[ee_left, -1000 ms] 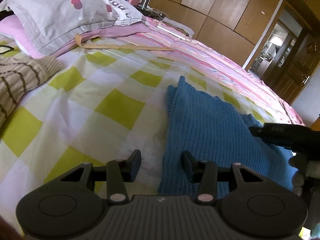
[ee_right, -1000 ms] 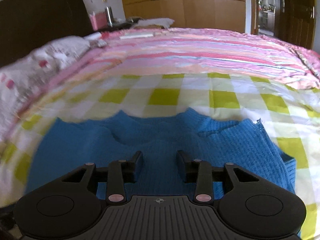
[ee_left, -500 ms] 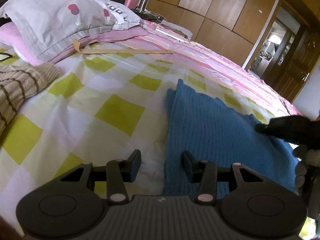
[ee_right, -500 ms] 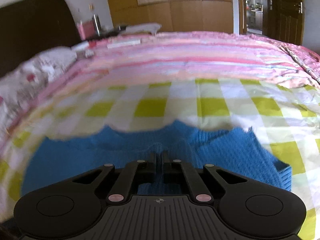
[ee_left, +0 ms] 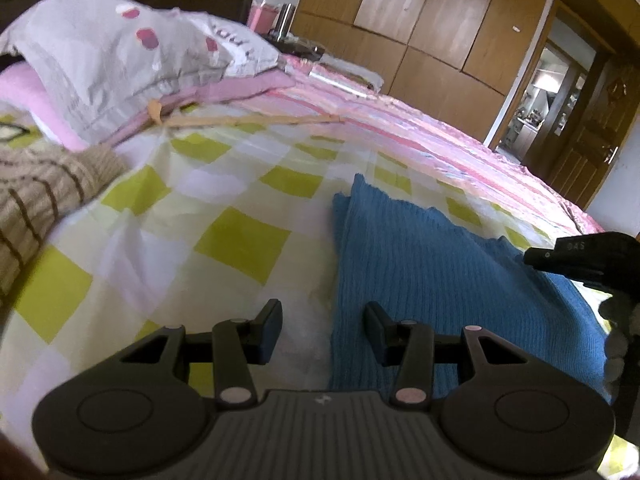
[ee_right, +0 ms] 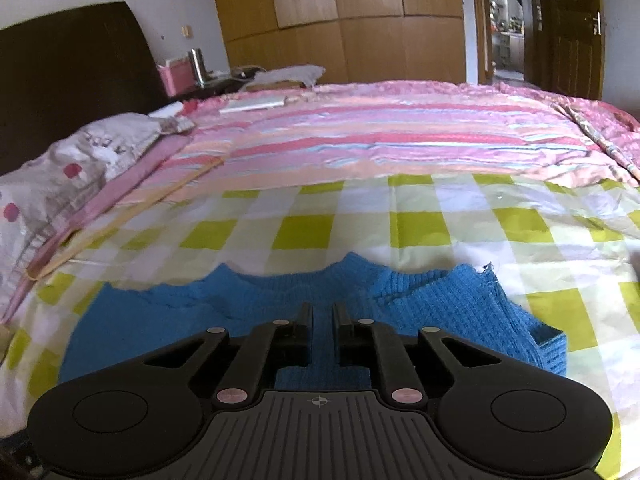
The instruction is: Fold small clothes
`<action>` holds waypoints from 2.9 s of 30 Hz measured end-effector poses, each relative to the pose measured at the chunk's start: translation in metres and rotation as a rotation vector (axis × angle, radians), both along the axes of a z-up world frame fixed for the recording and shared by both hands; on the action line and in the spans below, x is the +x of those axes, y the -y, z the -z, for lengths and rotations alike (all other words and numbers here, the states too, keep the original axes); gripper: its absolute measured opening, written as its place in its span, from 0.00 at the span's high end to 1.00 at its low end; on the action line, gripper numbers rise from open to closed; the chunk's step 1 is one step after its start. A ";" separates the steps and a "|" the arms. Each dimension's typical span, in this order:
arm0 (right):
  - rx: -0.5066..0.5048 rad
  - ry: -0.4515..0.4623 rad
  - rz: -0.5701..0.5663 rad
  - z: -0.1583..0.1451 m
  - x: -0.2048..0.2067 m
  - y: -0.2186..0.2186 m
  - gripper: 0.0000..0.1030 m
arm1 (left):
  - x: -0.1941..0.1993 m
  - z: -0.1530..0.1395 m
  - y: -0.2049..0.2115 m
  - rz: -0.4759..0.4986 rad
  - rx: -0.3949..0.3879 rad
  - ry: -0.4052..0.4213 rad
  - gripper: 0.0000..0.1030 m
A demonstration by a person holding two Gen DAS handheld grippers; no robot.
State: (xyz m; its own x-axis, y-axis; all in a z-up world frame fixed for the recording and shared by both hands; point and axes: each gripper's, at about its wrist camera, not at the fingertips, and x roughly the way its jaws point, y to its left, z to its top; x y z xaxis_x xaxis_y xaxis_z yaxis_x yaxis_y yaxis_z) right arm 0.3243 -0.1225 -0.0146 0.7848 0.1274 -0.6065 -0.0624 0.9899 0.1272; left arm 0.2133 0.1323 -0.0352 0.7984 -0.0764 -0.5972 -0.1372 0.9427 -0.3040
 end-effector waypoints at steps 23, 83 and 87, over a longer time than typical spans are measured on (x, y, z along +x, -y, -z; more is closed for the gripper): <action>0.106 -0.061 0.068 0.005 -0.033 0.052 0.87 | -0.002 0.003 0.014 0.027 0.081 0.018 0.51; 0.551 -0.084 0.119 0.039 -0.130 0.217 0.63 | -0.040 0.014 0.318 0.615 0.662 0.247 0.73; 0.548 -0.095 0.115 0.040 -0.098 0.210 0.60 | -0.044 0.012 0.315 0.627 0.623 0.250 0.79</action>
